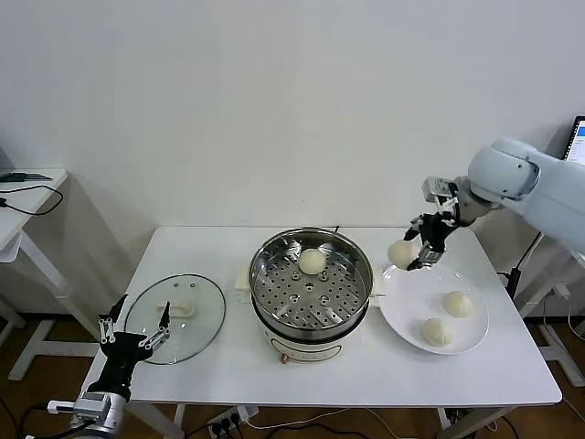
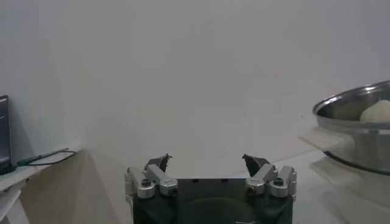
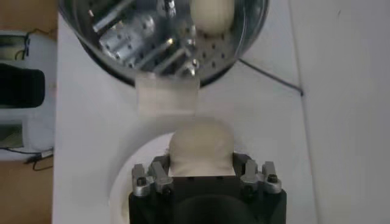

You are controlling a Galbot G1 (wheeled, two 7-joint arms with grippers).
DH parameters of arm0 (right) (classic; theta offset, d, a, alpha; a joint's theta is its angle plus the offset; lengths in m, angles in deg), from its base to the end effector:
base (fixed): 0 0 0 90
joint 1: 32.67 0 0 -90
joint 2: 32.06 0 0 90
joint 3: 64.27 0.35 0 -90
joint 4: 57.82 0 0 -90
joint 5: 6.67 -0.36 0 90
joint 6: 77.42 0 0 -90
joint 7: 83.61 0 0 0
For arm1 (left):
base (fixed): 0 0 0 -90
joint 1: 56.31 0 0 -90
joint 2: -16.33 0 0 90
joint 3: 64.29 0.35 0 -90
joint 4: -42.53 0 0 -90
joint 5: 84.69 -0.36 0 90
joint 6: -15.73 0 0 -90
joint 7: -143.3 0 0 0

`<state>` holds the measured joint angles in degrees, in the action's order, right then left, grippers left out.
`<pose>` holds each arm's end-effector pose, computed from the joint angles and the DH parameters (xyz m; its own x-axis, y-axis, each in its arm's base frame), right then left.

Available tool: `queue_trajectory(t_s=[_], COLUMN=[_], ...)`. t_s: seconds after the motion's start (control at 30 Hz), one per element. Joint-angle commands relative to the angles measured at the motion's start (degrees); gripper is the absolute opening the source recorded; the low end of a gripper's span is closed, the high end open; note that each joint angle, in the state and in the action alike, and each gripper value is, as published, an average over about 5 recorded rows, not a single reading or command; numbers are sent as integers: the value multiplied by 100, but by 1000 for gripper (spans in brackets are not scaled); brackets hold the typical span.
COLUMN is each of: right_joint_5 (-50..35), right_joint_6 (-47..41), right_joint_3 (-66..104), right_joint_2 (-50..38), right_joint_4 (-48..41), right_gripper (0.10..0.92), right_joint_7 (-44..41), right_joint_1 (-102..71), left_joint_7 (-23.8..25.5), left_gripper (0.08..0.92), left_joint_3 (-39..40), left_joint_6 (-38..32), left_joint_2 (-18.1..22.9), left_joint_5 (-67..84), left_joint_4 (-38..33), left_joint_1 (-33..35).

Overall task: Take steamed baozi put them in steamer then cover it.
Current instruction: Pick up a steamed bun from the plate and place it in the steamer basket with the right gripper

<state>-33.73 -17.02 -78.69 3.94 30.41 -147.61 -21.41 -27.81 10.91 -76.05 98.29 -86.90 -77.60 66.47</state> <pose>0.5022 -0.0873 0.0086 -0.1914 -0.2543 0.9480 -0.9814 0.0387 -0.1878 0.1684 0.1024 -0.2946 -0.9997 0.0084 0.0241 0.0150 0.9572 0.2889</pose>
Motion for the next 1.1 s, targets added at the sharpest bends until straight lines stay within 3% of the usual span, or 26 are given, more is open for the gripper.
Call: queue_trajectory(t_s=[0.03, 0.5, 1.1], right_joint_5=[-1012, -775, 167], right_joint_6=[-1022, -1303, -1164], right_joint_3=[-699, -369, -137], right_joint_2=[879, 2902, 3927], right_joint_4=[910, -38, -1559], right_gripper=[670, 671, 673], right_joint_7=[395, 733, 579], right_joint_1=[958, -40, -1146], left_joint_7=[5, 29, 69], left_gripper=[823, 823, 823], left_joint_3=[-31, -131, -209], left_joint_6=[10, 36, 25], left_joint_2=[-22, -19, -43], left_joint_5=[33, 111, 142], left_joint_4=[-23, 73, 191], left_joint_1=[-6, -99, -143])
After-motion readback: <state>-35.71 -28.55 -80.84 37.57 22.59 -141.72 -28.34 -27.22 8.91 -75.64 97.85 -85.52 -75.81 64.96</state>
